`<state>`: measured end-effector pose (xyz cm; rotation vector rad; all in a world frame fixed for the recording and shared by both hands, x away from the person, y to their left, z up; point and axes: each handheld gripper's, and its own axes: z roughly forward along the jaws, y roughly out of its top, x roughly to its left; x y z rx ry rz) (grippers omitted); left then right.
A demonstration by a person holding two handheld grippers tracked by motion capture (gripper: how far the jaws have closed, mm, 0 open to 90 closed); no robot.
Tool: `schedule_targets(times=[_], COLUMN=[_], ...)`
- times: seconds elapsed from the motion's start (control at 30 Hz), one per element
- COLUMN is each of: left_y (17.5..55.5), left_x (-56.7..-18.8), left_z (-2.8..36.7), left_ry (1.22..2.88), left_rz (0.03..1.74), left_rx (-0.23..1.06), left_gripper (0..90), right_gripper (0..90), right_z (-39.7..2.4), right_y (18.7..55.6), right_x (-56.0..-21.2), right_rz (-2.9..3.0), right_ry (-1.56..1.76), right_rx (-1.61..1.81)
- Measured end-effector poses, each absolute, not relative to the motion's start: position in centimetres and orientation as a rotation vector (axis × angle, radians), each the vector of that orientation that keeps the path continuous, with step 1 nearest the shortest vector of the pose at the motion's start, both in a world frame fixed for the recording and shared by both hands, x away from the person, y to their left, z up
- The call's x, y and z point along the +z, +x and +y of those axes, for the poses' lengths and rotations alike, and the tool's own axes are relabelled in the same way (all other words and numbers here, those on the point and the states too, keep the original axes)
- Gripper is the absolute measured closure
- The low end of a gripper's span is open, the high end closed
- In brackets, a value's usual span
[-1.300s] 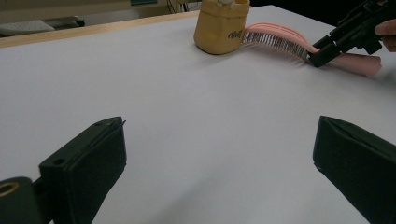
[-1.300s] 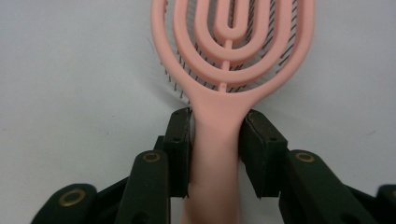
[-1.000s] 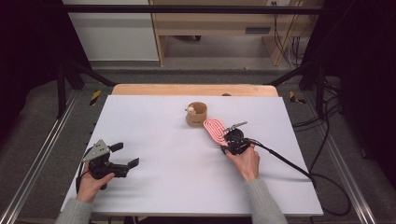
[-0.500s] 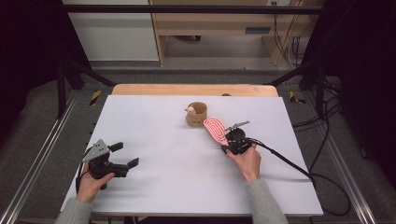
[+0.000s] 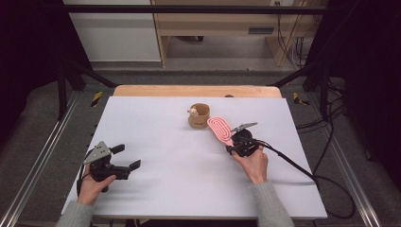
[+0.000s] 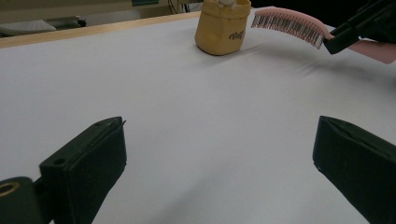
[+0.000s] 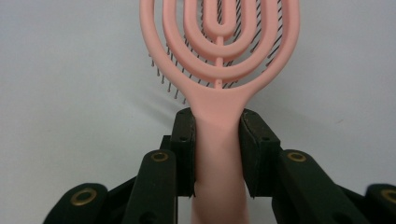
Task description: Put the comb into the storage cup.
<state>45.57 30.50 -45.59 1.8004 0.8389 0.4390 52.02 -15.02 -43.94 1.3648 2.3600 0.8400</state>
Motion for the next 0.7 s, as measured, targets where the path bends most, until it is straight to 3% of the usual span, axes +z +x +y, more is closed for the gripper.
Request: schedule_targets(times=[0.7], left_y=[45.4], left_x=[-45.3], left_z=[29.5], left_ry=[1.794], left_rz=[0.838], left_rx=[0.416], left_gripper=[2.7], right_gripper=[69.7], right_z=[-15.7], right_y=[50.5], right_x=[-42.4], right_rz=[2.324], right_ry=[1.22], right_rx=[0.977])
